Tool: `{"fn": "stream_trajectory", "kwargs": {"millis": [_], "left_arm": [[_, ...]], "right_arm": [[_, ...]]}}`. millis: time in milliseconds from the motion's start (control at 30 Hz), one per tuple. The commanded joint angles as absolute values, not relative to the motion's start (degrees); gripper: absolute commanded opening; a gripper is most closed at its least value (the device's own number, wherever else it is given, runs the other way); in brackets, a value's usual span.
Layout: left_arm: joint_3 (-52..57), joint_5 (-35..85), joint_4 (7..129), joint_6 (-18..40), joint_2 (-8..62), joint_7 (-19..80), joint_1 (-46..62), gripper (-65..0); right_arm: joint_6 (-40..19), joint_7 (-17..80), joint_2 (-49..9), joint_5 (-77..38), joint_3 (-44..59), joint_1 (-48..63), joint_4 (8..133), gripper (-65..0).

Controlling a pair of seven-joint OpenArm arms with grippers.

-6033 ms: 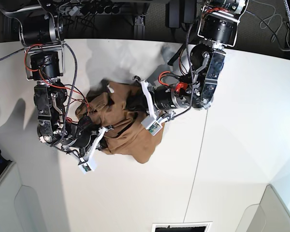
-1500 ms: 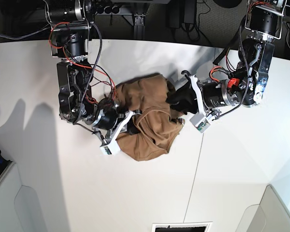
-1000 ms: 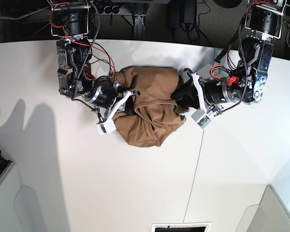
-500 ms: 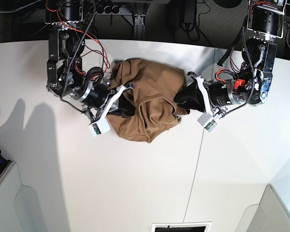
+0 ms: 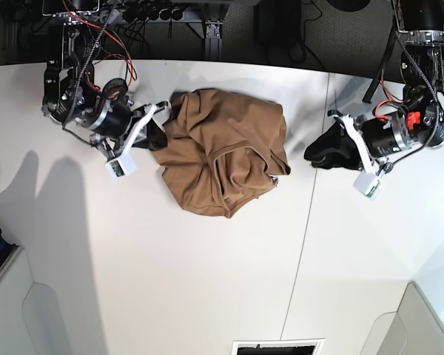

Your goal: Layout the t-shirt on the table in an organized manner, then fold the t-shirt properly

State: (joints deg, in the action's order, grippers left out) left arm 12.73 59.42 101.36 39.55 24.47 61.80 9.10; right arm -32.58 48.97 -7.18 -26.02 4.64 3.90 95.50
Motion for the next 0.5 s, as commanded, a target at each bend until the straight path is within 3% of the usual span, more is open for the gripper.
{"fn": "stream_trajectory", "kwargs": {"millis": [0,467], "left_arm": [[14.13,61.56,103.22,40.0,25.28,60.66,9.56,-48.7],[18.11,62.37,117.49,40.0,25.26,60.69,27.16,-48.7]], "right_arm": [[-32.75,47.92,-7.64,-27.88,5.21,3.88,96.77,-65.0],[-32.77,49.34,-7.81,-29.61,7.81,14.39,97.54,-65.0]]}}
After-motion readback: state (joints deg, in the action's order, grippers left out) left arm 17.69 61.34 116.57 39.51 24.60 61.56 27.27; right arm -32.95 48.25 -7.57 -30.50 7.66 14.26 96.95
